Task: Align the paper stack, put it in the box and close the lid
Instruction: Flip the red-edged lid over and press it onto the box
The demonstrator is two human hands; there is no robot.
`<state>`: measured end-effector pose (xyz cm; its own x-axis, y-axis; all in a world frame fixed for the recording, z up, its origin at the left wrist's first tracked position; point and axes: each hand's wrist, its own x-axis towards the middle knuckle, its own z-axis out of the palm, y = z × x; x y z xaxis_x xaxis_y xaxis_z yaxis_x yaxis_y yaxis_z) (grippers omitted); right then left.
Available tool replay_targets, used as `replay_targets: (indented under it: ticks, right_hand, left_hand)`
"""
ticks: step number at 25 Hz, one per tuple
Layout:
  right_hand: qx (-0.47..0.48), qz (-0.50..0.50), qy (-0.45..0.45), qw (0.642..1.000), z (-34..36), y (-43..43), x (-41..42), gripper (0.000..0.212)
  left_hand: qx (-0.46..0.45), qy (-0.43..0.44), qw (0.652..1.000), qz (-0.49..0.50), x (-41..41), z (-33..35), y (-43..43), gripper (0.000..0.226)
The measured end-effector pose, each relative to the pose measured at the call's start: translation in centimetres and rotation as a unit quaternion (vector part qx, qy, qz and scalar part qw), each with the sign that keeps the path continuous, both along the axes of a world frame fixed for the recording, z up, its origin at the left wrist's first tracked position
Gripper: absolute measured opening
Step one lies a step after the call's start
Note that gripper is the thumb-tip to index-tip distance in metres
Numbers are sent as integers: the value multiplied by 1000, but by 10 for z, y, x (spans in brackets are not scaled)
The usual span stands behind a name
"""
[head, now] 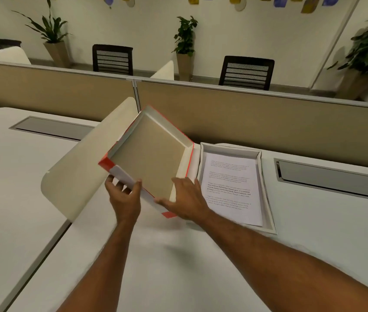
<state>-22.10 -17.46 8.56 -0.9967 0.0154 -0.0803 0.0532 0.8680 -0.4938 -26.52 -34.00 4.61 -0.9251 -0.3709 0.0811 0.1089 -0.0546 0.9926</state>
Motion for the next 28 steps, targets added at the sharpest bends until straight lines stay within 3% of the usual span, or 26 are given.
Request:
replay_targets:
  ticks: [2,4,7,11,14,16,18,20,22,24,28]
  right_hand:
    - [-140,16,12,990,40,-16,-16,100]
    - [-214,41,52,975,76,-33,-30,105]
    - [-169,57,114,977,108,-41,-41,107]
    - [-104,62,144,982,111,-34,-36,75]
    - [-118,48,188,974,113,-27,-27,67]
    - [-140,35,221,965,120,-18,-22,64]
    - [-179,16,242,954,127,-6,-18,62]
    - [-234,-7,253,939,133,6,-13,61]
    - [-272,-25,259,926,137,18,-6,61]
    - [-295,-34,260,919,138,29,2,60]
    - [-302,-82,259,914,142,64,12,62]
  left_hand:
    - [-49,47,997,-24,7,12,12,69]
    - [-108,88,989,-39,14,22,24,71]
    - [-164,112,978,-60,27,32,38,77]
    - [-198,101,971,-83,33,39,47,79]
    - [-210,106,966,-107,30,42,50,80]
    - [-184,86,971,-128,29,41,51,73]
    - [-120,3,985,-121,29,32,49,62]
    - [-40,-122,985,-118,32,19,45,68]
    - [60,-206,959,-186,36,9,42,83]
    - [129,-208,936,-252,40,9,45,77]
    - [111,-165,953,-230,39,15,66,42]
